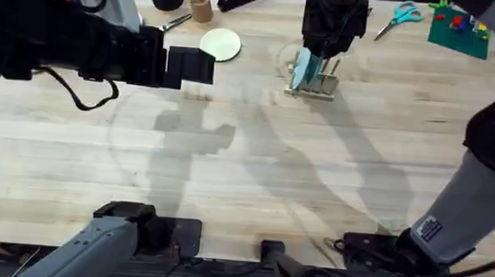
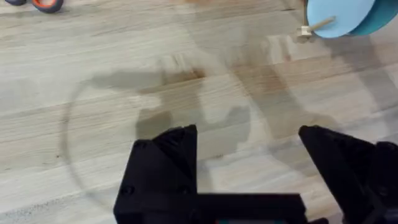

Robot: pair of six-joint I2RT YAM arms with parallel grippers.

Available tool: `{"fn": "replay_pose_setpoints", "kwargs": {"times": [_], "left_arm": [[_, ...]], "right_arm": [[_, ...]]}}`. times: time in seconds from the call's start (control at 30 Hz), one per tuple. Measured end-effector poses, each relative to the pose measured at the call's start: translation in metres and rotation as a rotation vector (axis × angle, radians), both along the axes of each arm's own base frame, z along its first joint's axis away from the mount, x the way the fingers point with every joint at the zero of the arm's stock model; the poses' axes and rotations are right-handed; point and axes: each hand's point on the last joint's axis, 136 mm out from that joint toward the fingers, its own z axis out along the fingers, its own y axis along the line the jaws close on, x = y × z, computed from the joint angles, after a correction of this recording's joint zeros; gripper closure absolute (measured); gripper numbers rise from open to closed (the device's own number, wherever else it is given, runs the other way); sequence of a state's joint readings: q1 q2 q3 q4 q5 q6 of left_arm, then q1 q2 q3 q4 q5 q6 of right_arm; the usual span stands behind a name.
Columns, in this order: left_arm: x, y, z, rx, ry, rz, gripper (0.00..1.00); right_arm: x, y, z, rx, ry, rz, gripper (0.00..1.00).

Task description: Pick up the plates from the table one by one and place each into a slot on the dish rack.

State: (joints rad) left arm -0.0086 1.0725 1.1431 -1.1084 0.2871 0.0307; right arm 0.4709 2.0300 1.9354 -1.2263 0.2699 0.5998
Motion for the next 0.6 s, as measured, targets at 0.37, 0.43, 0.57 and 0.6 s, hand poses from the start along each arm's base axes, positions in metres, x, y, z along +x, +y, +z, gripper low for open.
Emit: {"fn": "replay_pose_setpoints", "kwargs": {"times": [0.37, 0.43, 0.57, 0.6], "left_arm": [[-0.0001, 0.0000, 0.0000, 0.000, 0.000, 0.000, 0.006], [-0.0001, 0.0000, 0.0000, 0.000, 0.000, 0.000, 0.005], [-0.0001, 0.0000, -0.0001, 0.000, 0.000, 0.000, 0.004], [-0.0001, 0.0000, -0.0001, 0.000, 0.000, 0.000, 0.006]], "right_arm": [[0.0001, 0.0000, -0.0003, 0.000, 0.001, 0.000, 0.971], [0.0001, 0.0000, -0.0003, 0.000, 0.001, 0.000, 0.971], [0.0005, 0.0001, -0.0001, 0.001, -0.002, -0.005, 0.884], [0.0009, -0.0003, 0.0001, -0.001, -0.004, -0.006, 0.842]]}}
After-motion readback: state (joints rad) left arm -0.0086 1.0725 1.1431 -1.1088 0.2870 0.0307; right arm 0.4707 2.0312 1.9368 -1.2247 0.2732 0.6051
